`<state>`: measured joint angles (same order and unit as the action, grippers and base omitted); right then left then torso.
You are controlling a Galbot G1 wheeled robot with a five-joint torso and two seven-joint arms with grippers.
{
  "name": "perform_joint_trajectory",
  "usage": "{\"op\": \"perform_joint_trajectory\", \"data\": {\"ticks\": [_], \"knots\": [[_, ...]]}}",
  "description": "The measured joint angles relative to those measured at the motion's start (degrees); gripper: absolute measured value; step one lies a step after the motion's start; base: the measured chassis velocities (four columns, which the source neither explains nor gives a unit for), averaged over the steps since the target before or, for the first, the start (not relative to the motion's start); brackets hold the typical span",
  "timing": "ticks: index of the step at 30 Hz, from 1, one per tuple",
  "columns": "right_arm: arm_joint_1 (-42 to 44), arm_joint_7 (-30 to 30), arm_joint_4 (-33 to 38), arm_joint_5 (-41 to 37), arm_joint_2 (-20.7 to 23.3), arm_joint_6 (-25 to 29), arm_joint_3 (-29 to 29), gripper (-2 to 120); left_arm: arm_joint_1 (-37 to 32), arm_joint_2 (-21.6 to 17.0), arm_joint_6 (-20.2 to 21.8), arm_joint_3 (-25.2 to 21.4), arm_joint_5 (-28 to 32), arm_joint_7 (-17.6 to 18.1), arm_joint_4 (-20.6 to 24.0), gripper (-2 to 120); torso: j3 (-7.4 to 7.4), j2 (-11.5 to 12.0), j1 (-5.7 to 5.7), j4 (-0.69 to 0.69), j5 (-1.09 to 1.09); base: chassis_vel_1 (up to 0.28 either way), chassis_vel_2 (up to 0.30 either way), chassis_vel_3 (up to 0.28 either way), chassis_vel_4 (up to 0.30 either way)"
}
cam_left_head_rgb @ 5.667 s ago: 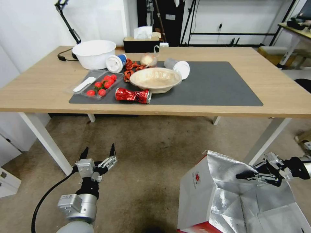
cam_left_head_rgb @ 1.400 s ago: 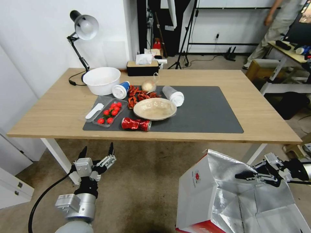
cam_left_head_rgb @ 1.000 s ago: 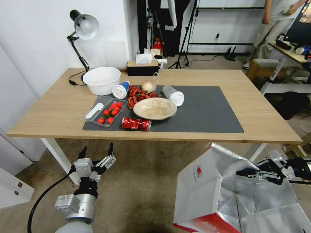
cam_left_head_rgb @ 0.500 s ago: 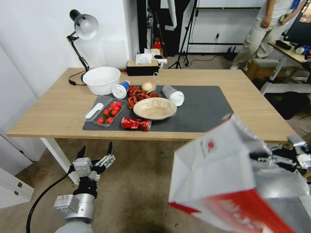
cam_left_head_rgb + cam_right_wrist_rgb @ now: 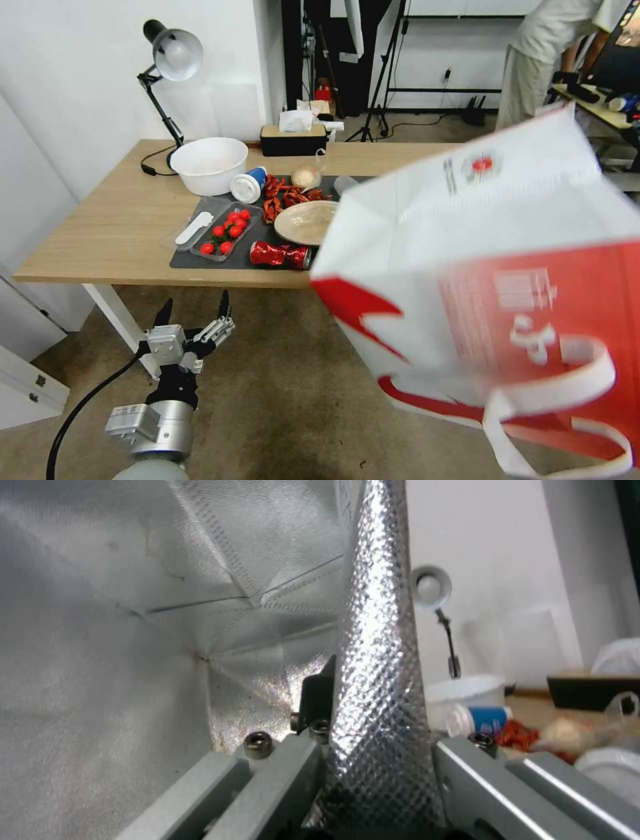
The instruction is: Pick up the food delivery bag from the floor and place it on the table.
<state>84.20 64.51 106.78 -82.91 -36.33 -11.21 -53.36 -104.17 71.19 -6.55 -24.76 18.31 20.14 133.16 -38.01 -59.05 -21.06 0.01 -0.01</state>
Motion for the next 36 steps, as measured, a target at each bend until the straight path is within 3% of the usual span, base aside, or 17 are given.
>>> {"op": "perform_joint_trajectory", "data": {"ticks": [15,22,27,30,35,36], "knots": [[-0.6,-13.4,6.7,-4.0,-2.4,7.2,2.4,0,-1.1,0.8,-0.9,0.0,-1.1,0.3,0.7,100,0.02,0.0,0.02,0.0,0.0,0.0,0.0,0.0,0.0],[-1.5,-26.0,9.0,-4.6,-3.3,14.0,4.8,0,-1.2,1.0,-1.2,0.3,-1.6,0.4,0.7,100,0.02,0.0,0.02,0.0,0.01,0.0,0.0,0.0,0.0],[-2.0,-30.6,9.9,-4.7,-3.5,15.8,5.6,0,-1.2,1.0,-1.3,0.3,-1.8,0.4,0.7,100,0.03,0.0,0.02,0.0,0.0,0.0,0.0,0.0,0.0],[-3.0,-37.5,10.7,-4.0,-3.6,17.9,6.7,0,-1.2,1.1,-1.3,0.4,-2.0,0.5,0.5,100,0.03,0.0,0.02,0.0,0.01,0.0,0.0,0.0,0.0],[-3.6,-41.4,11.1,-3.6,-3.7,18.8,7.1,0,-1.2,1.1,-1.4,0.5,-2.1,0.5,0.4,100,0.03,0.1,0.03,0.0,0.01,0.0,0.0,0.0,0.0],[-4.5,-46.3,11.8,-2.9,-3.7,20.2,7.7,0,-1.2,1.1,-1.4,0.5,-2.2,0.6,0.3,100,0.03,0.1,0.03,0.0,0.0,0.0,0.0,0.0,0.0]]}}
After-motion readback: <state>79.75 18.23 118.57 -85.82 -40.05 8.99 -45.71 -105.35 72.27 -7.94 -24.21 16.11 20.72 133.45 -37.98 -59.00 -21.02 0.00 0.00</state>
